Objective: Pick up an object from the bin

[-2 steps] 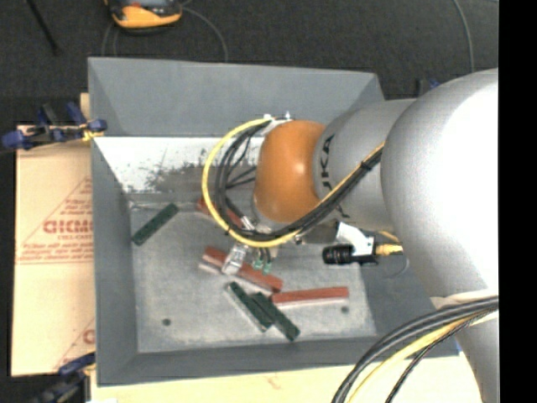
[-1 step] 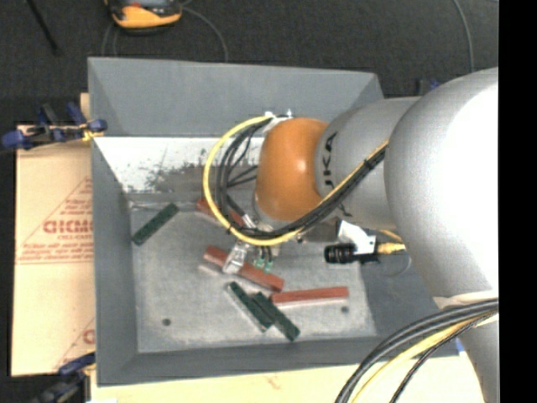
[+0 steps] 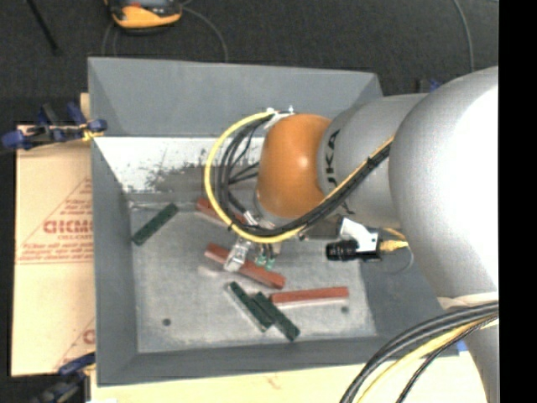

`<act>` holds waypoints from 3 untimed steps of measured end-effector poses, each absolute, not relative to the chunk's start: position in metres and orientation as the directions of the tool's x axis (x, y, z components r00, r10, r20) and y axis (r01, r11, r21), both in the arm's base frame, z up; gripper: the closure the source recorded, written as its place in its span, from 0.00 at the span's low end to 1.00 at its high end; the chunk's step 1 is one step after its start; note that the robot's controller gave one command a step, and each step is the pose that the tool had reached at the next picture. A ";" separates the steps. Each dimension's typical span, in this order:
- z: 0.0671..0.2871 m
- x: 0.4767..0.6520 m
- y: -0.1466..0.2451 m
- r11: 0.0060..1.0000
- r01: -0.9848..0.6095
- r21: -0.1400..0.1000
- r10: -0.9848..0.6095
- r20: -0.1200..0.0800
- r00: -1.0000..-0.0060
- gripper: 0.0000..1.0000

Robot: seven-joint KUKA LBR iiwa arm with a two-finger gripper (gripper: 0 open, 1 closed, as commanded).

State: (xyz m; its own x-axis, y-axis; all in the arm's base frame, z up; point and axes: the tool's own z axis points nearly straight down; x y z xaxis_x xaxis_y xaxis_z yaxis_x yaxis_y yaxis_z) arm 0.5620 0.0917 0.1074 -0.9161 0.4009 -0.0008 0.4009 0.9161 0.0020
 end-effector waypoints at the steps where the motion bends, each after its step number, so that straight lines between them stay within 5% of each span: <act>1: 0.113 0.562 0.092 0.916 0.401 0.003 0.401 -0.002 -0.916 1.00; 3: 0.135 0.561 0.091 0.916 0.400 0.000 0.400 0.002 -0.916 1.00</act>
Offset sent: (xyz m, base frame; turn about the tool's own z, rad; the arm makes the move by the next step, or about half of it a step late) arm 0.0000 0.0000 0.0490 0.0000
